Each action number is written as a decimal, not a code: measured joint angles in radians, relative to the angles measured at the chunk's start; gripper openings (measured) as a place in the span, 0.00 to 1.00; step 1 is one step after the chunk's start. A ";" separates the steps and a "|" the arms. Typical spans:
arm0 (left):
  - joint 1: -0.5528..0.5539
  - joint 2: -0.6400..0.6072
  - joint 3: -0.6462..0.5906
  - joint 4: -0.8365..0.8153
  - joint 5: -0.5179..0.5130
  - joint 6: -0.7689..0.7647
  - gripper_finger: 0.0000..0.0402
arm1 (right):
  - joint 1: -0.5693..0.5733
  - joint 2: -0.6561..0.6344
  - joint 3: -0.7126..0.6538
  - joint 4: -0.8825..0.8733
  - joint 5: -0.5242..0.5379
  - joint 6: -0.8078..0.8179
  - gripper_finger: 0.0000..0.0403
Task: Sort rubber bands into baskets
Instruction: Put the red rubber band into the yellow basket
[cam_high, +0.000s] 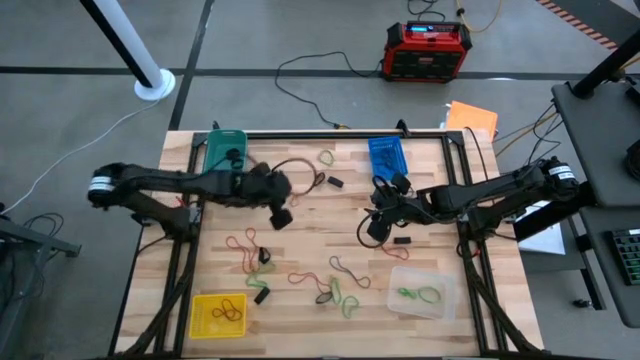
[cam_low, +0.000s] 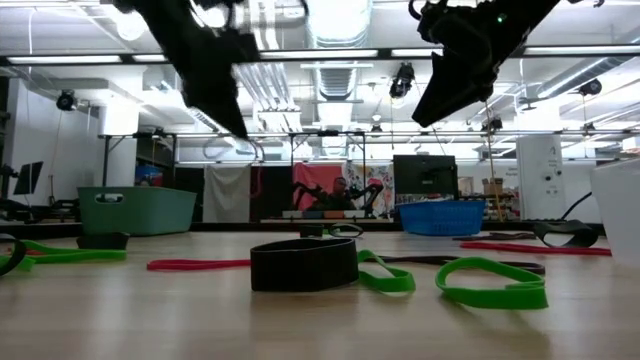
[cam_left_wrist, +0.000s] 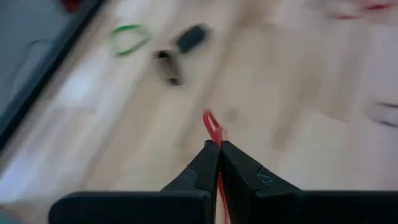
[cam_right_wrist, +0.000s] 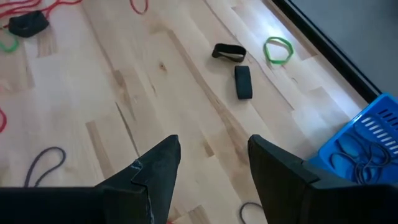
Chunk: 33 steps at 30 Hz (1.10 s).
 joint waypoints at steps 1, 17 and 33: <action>-0.032 -0.027 0.000 -0.011 0.026 -0.002 0.00 | 0.000 0.000 -0.007 0.008 0.000 0.000 0.46; -0.556 -0.087 0.239 -0.491 0.277 -0.381 0.00 | 0.000 0.000 -0.045 0.079 0.000 -0.042 0.46; -0.763 0.047 0.164 -0.436 0.651 -0.789 0.00 | 0.000 0.000 -0.048 0.116 -0.001 -0.051 0.46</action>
